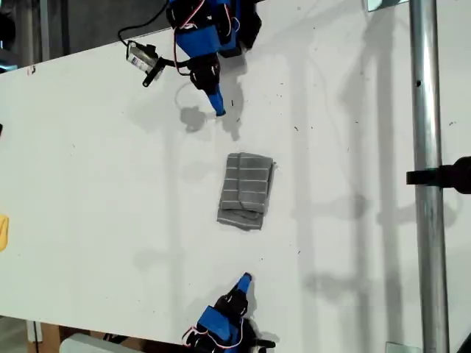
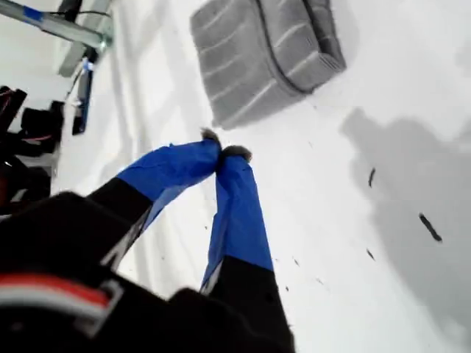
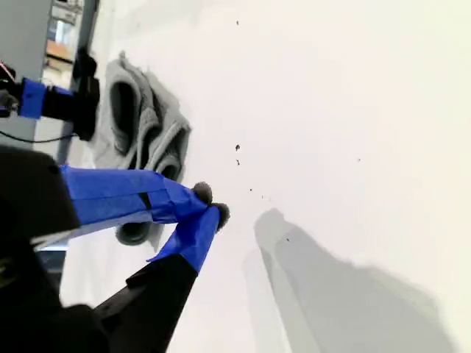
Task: Grasp corners of a towel and fold twice.
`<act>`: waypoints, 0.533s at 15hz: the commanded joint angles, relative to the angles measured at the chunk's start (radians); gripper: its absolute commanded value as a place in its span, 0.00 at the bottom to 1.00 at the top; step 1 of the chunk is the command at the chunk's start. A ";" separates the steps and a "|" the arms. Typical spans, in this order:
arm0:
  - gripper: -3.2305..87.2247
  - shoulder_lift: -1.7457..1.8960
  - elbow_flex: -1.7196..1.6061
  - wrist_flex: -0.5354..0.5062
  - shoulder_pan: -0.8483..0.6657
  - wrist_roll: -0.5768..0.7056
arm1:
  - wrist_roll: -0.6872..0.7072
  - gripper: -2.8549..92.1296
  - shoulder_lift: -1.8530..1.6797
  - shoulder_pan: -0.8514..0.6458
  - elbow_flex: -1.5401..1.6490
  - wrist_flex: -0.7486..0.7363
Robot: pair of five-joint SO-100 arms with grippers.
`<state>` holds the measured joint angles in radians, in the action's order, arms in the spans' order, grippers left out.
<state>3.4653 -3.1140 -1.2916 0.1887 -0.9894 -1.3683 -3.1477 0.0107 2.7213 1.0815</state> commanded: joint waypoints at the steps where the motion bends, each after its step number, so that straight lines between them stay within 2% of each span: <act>1: 0.01 0.005 -0.008 0.003 -0.011 0.021 | -0.034 0.06 -0.137 -0.026 0.063 0.160; 2: 0.01 0.005 -0.008 0.003 -0.011 0.021 | -0.061 0.06 -0.138 -0.028 0.106 0.172; 3: 0.01 0.005 -0.008 0.003 -0.012 0.021 | -0.225 0.08 -0.140 -0.029 0.138 0.253; 4: 0.01 0.005 -0.008 0.003 -0.014 0.021 | -0.311 0.10 -0.141 -0.049 0.160 0.304; 5: 0.01 0.005 -0.008 0.003 -0.014 0.021 | -0.225 0.13 -0.141 -0.061 0.160 0.322; 6: 0.01 0.005 -0.008 0.003 -0.015 0.021 | -0.253 0.13 -0.141 -0.092 0.156 0.318; 7: 0.01 0.005 -0.008 0.003 -0.015 0.021 | -0.147 0.13 -0.141 -0.146 0.156 0.339; 8: 0.01 0.005 -0.008 0.003 -0.015 0.021 | -0.107 0.13 -0.141 -0.186 0.163 0.333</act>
<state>3.4668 -3.1140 -1.2916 0.1871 -0.9741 -1.5401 -3.2873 -0.1289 2.8916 1.4082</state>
